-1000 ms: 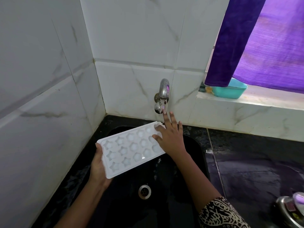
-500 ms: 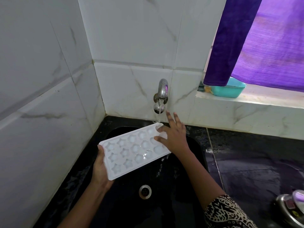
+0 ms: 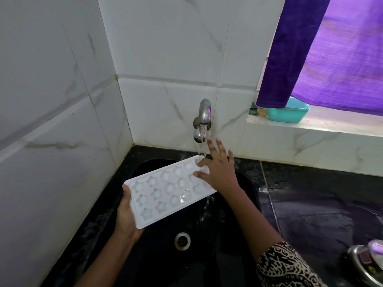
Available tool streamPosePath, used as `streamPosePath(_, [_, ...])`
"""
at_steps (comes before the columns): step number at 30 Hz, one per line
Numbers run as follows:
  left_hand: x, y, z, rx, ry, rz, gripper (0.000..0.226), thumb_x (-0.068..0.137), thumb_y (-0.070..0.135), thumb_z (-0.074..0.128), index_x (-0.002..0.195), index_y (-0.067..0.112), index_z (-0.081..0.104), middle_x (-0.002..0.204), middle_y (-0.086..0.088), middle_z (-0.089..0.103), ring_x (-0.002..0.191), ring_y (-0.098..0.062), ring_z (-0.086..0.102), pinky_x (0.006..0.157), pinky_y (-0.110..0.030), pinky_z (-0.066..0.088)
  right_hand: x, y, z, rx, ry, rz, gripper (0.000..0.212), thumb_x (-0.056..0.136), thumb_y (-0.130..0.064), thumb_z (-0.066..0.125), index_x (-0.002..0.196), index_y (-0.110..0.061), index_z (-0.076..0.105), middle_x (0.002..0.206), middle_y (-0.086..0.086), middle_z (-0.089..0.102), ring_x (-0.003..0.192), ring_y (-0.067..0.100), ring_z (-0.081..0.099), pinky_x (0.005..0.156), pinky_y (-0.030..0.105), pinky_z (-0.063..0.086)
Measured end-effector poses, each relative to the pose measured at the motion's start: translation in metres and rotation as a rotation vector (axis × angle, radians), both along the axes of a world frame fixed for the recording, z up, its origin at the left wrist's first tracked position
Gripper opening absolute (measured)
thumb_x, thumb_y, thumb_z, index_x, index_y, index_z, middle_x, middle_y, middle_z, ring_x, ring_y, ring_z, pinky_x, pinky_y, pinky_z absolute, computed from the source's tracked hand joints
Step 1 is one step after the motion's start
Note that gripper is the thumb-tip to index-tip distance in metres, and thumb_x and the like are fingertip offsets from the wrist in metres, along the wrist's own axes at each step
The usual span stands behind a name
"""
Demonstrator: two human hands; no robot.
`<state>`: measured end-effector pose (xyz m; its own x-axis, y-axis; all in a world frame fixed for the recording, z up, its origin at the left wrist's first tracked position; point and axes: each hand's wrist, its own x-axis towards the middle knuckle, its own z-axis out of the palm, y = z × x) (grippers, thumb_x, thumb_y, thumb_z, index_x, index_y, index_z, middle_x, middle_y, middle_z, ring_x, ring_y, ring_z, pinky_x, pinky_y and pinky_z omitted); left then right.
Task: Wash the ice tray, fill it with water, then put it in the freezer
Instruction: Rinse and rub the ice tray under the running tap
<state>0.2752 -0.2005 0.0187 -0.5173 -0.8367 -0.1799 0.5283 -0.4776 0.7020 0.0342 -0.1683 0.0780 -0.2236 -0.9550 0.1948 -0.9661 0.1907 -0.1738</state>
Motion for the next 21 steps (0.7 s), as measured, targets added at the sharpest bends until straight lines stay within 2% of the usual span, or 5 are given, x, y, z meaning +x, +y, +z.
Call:
streamPosePath(6, [-0.002,-0.001,0.003,0.056,0.035,0.049,0.067,0.073,0.072,0.053,0.107,0.018,0.074,0.124,-0.016,0.064,0.107,-0.032,0.065,0.072,-0.041,0.058,0.017,-0.007,-0.002,0.060,0.053,0.013,0.044,0.095,-0.043,0.045,0.135,-0.024,0.045,0.156,0.003,-0.021,0.142,0.025,-0.023,0.113,0.054,-0.003])
streamPosePath(10, [0.003,-0.005,0.003,-0.008,0.031,0.043,0.077,0.058,0.073,0.069,0.111,0.017,0.072,0.127,-0.017,0.061,0.110,-0.032,0.064,0.073,-0.041,0.058,0.006,-0.005,-0.004,-0.013,-0.054,0.098,0.039,0.092,-0.043,0.052,0.127,-0.026,0.057,0.158,0.000,-0.011,0.143,0.021,-0.021,0.115,0.053,0.001])
streamPosePath(15, [0.001,-0.004,0.001,-0.008,0.012,0.036,0.096,0.053,0.076,0.073,0.125,0.013,0.061,0.128,-0.018,0.061,0.112,-0.033,0.062,0.075,-0.041,0.057,-0.013,-0.001,-0.008,-0.110,-0.042,0.059,0.042,0.082,-0.061,0.054,0.114,-0.036,0.063,0.157,-0.007,-0.010,0.143,0.018,-0.018,0.113,0.054,-0.003])
streamPosePath(18, [-0.005,-0.004,0.007,0.015,0.008,0.123,0.072,0.079,0.073,0.048,0.122,0.016,0.064,0.127,-0.015,0.062,0.110,-0.030,0.064,0.072,-0.038,0.058,-0.004,0.003,-0.015,-0.218,-0.052,0.020,0.071,0.079,-0.071,0.033,0.136,-0.031,0.047,0.155,-0.005,-0.011,0.144,0.018,-0.013,0.112,0.054,0.005])
streamPosePath(21, [-0.008,-0.006,0.013,0.021,0.081,0.089,0.066,0.093,0.063,0.025,0.101,0.022,0.077,0.117,-0.011,0.068,0.101,-0.026,0.068,0.068,-0.036,0.058,0.006,0.010,-0.024,-0.351,-0.175,-0.036,0.069,0.082,-0.063,0.034,0.138,-0.024,0.045,0.155,-0.004,-0.004,0.144,0.017,-0.005,0.112,0.052,0.012])
